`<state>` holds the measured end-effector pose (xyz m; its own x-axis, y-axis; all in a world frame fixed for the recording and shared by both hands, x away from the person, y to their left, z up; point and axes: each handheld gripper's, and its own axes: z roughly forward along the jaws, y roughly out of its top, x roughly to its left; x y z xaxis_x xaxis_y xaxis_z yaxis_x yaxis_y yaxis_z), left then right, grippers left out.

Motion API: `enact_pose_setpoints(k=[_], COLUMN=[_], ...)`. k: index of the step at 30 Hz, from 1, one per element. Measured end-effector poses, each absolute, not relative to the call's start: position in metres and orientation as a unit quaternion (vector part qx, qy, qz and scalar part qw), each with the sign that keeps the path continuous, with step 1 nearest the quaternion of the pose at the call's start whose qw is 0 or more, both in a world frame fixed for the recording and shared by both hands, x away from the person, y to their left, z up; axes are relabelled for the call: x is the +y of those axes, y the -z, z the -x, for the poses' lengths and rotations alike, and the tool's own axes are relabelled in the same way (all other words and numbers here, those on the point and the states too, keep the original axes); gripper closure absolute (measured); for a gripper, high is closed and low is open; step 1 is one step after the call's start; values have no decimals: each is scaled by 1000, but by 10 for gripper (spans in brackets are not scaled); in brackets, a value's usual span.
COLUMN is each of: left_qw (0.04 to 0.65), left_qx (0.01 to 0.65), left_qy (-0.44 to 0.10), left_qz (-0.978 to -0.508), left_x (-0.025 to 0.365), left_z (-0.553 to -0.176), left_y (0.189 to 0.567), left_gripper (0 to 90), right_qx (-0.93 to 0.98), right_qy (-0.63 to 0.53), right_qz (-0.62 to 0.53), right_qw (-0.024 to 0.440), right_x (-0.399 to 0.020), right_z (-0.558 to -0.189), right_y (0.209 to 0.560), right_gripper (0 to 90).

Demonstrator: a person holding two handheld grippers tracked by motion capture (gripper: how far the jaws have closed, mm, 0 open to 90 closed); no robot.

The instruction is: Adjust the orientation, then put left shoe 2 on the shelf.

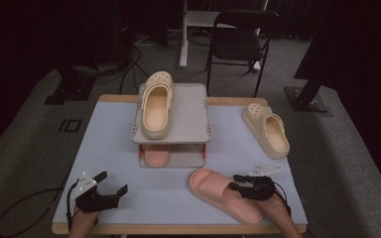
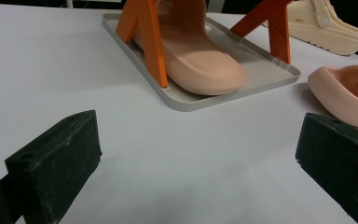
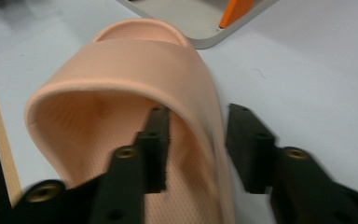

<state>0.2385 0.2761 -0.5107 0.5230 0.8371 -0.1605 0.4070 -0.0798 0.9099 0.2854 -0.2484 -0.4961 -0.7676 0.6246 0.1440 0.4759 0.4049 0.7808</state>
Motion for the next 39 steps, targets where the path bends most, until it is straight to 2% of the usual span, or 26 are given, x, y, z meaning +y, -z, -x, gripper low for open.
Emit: enact_pose_setpoints(k=[10, 21, 39], left_qw=[515, 517, 519], left_qx=[444, 443, 438], left_qy=[-208, -208, -210], left_qz=[-703, -702, -703], left_x=[277, 277, 276], left_z=[-239, -238, -241], left_y=[511, 510, 508], left_gripper=[1, 1, 1], right_qx=[842, 831, 820], right_qy=[-421, -445, -461], right_qz=[-322, -319, -320], right_qw=[102, 105, 111], right_x=[-241, -235, -197], right_z=[-288, -289, -296], right_y=[496, 482, 472], right_gripper=[770, 785, 797])
